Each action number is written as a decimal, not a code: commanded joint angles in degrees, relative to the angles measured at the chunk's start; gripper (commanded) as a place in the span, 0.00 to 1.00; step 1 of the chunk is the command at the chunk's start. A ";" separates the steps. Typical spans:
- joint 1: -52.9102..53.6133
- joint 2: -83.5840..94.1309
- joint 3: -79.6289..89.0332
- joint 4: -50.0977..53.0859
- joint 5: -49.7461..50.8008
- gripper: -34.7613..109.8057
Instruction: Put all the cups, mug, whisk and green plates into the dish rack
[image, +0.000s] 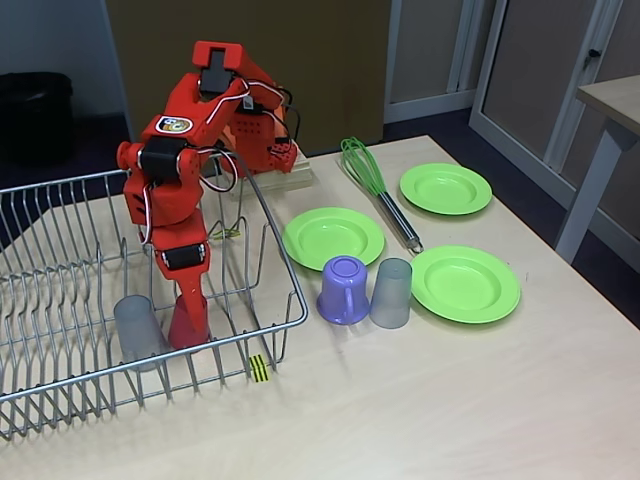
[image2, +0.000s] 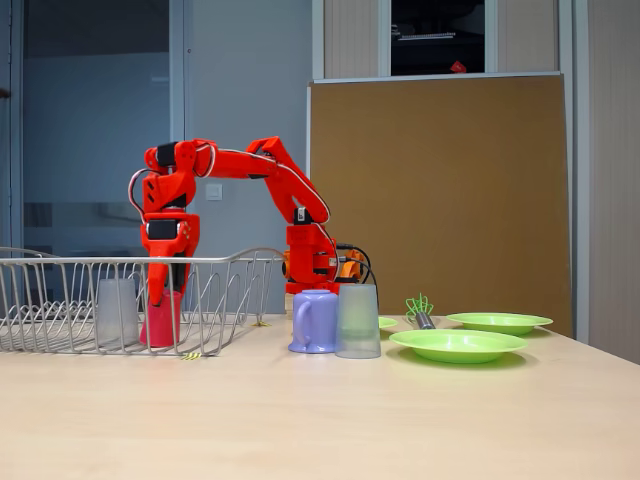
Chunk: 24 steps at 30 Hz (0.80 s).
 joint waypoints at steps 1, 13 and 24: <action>0.53 4.04 -2.37 1.85 -1.32 0.46; -5.10 20.13 -0.18 8.00 -0.18 0.44; -21.97 41.75 23.91 3.87 22.15 0.46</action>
